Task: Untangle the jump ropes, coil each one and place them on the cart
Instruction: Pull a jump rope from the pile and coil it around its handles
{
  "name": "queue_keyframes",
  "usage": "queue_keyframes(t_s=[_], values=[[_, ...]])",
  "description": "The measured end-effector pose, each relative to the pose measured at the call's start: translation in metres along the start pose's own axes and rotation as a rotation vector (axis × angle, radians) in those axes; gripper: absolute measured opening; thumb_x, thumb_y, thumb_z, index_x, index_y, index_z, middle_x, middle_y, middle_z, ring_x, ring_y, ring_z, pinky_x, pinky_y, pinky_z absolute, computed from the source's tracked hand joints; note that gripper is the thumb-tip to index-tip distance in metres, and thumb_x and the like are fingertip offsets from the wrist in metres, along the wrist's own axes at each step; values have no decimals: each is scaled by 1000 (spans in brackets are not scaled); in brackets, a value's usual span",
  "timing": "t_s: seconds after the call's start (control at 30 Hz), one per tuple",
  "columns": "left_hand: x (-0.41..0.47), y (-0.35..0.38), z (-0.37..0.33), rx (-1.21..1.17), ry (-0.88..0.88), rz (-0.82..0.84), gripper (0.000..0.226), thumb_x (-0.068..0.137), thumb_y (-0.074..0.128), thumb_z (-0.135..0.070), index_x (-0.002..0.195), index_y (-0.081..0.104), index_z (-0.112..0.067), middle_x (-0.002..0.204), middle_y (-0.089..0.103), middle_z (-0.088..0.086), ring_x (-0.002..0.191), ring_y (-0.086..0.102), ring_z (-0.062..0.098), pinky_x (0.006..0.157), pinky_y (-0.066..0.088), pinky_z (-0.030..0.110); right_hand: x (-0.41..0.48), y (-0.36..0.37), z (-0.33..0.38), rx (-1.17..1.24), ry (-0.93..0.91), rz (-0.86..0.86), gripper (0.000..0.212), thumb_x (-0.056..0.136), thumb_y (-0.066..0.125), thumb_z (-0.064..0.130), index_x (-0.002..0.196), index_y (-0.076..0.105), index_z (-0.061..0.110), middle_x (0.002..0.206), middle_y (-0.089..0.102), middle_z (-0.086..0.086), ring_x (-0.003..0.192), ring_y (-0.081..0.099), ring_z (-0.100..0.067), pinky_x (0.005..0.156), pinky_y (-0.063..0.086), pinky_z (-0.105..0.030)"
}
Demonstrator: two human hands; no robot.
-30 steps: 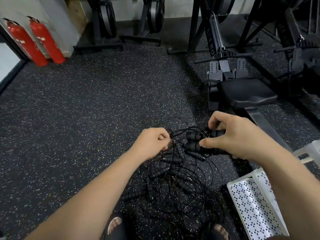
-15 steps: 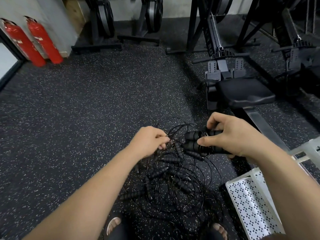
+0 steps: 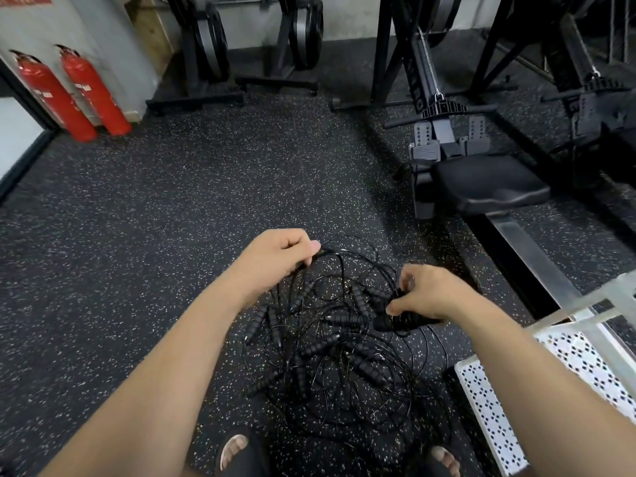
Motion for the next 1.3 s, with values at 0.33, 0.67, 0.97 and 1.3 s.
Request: queue_keyframes(t_s=[0.33, 0.67, 0.97, 1.3], values=[[9, -47, 28, -430, 10, -213, 33, 107, 64, -30, 78, 63, -15, 58, 39, -6, 57, 28, 14, 60, 30, 26, 16, 36, -21, -6, 102, 150, 42, 81, 92, 35, 106, 61, 22, 104, 70, -3, 83, 75, -20, 49, 59, -27], [8, -107, 78, -906, -38, -561, 31, 110, 59, -32, 81, 55, -22, 63, 32, -9, 55, 24, 9, 50, 24, 22, 22, 51, -72, 64, 292, 193, 40, 83, 91, 20, 110, 63, 12, 107, 74, -14, 85, 79, -28, 65, 68, -36], [-12, -136, 148, -811, -329, -987, 29, 111, 57, -31, 85, 60, -20, 67, 54, -8, 55, 48, 7, 51, 38, 23, 28, 35, -92, 133, 367, 113, 35, 86, 90, 22, 104, 64, 8, 87, 78, -20, 57, 76, -28, 46, 55, -29], [12, -111, 208, 10, -619, -599, 19, 100, 62, -26, 98, 77, -14, 119, 72, 19, 109, 65, 35, 98, 52, 44, 15, -9, -57, 75, 204, -104, 42, 83, 90, 42, 98, 57, 20, 94, 73, -7, 69, 77, -28, 55, 66, -41]])
Point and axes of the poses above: each hand's wrist, its own x-axis towards the middle knuckle, its own y-axis out of the palm, z = x × y, the point moved 6 cm from there along x, towards the middle knuckle
